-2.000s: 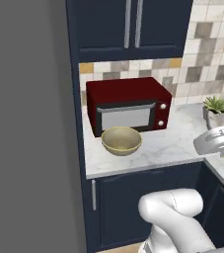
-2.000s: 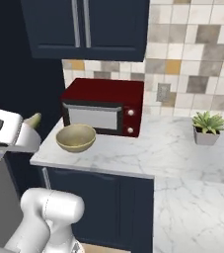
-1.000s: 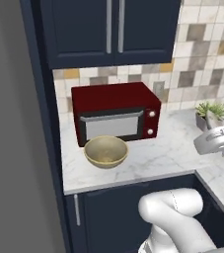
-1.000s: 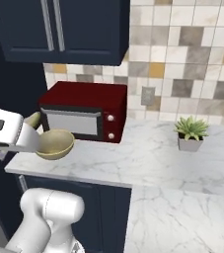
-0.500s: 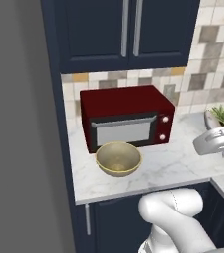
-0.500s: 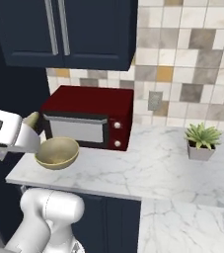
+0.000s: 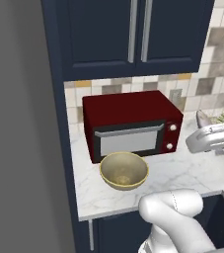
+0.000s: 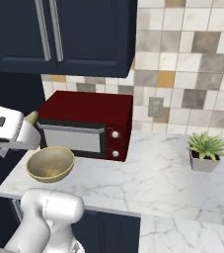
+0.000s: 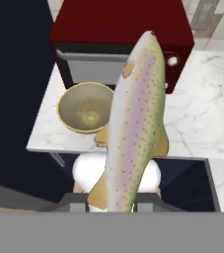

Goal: Take the pear, fish, and kiwi from the freezer and place them in the bowl on the counter.

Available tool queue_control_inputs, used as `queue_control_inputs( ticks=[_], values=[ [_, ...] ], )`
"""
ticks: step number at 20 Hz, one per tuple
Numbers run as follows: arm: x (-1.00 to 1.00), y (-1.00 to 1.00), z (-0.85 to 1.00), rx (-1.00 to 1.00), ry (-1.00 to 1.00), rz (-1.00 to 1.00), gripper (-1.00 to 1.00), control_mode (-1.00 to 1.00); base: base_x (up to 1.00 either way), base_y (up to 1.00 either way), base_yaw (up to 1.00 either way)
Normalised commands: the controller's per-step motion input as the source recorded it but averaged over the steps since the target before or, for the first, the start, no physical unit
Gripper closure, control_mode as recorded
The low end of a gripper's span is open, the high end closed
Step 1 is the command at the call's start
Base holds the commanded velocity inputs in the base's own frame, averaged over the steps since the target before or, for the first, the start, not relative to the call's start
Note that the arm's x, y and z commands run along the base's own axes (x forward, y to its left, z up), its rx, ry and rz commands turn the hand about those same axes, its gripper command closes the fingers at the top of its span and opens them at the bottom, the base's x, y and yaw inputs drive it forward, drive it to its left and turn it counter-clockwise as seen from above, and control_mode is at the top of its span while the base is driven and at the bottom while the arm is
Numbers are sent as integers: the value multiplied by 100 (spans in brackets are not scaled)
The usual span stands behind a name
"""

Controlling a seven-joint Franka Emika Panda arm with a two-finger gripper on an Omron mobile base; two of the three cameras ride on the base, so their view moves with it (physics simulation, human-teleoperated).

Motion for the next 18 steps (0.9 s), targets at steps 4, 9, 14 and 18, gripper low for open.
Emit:
queue_control_inputs(
  ticks=[4,9,14,18],
  values=[
    [23,52,-50,0,1,2,100,-100,0,0,0],
    [32,53,-47,0,1,2,100,-100,0,0,0],
    [52,28,-17,0,7,4,100,-100,0,0,0],
    [34,0,-18,0,14,8,100,-100,0,0,0]
  ],
)
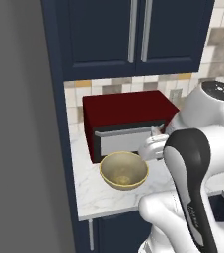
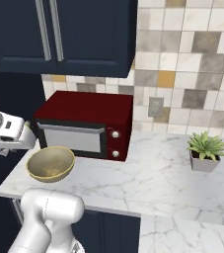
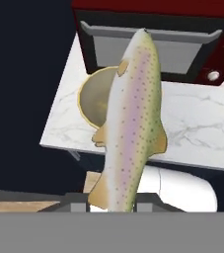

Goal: Take the pear, fish, and kiwi from the freezer and place them in the bowl on the counter.

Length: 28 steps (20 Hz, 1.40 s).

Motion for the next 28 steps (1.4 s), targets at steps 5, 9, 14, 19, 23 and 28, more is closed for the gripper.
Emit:
queue_control_inputs(
  ticks=[5,9,14,19,23,28],
  values=[
    [18,0,-53,0,13,11,100,-100,0,0,0],
    [26,0,-66,-1,3,6,100,-100,0,0,0],
    [45,0,-55,0,0,5,100,-100,0,0,0],
    [63,15,-38,0,7,2,100,-100,0,0,0],
    [73,32,-36,-3,7,0,100,-100,0,0,0],
    [64,19,-55,-2,3,0,100,-100,0,0,0]
  ],
)
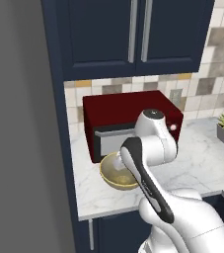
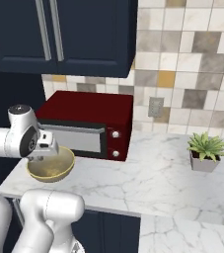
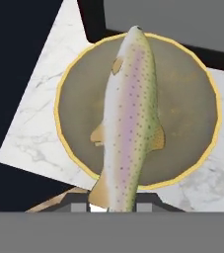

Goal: Take the pear, fish, and kiwi from the freezer and place them in the bowl on the counter.

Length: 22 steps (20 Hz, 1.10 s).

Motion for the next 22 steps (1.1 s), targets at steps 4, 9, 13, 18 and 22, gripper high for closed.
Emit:
queue_control_inputs(
  ticks=[4,9,13,18,22],
  values=[
    [51,3,-47,0,9,0,100,-100,0,0,0],
    [39,2,-58,0,12,0,100,-100,0,0,0],
    [34,0,-63,0,10,0,100,-100,0,0,0],
    [28,0,-57,0,9,1,100,-100,0,0,0],
    [26,0,-35,0,7,0,100,-100,0,0,0]
  ],
)
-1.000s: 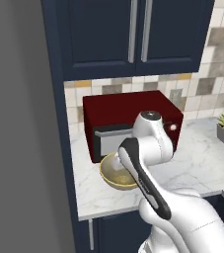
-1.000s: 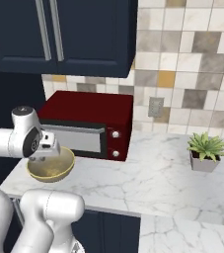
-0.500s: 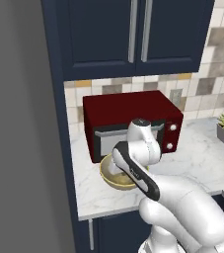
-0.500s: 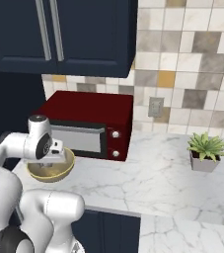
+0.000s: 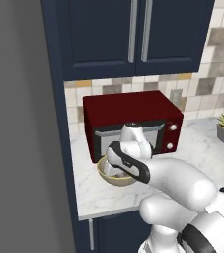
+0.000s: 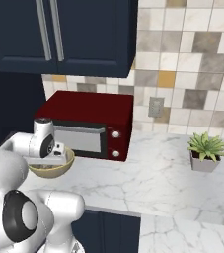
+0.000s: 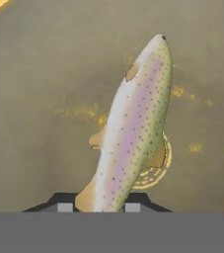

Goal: Take the pear, fish, and kiwi from the freezer and place them in the bowl on the counter.

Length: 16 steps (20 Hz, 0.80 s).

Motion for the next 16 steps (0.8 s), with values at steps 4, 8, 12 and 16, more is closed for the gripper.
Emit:
queue_control_inputs(
  ticks=[4,8,12,16],
  values=[
    [1,0,-11,0,4,0,100,-100,0,0,0],
    [0,0,-1,0,1,0,-100,-100,0,0,0],
    [0,0,0,0,0,0,-100,-100,0,0,0],
    [-18,0,8,0,-9,0,-100,-100,0,0,0]
  ],
)
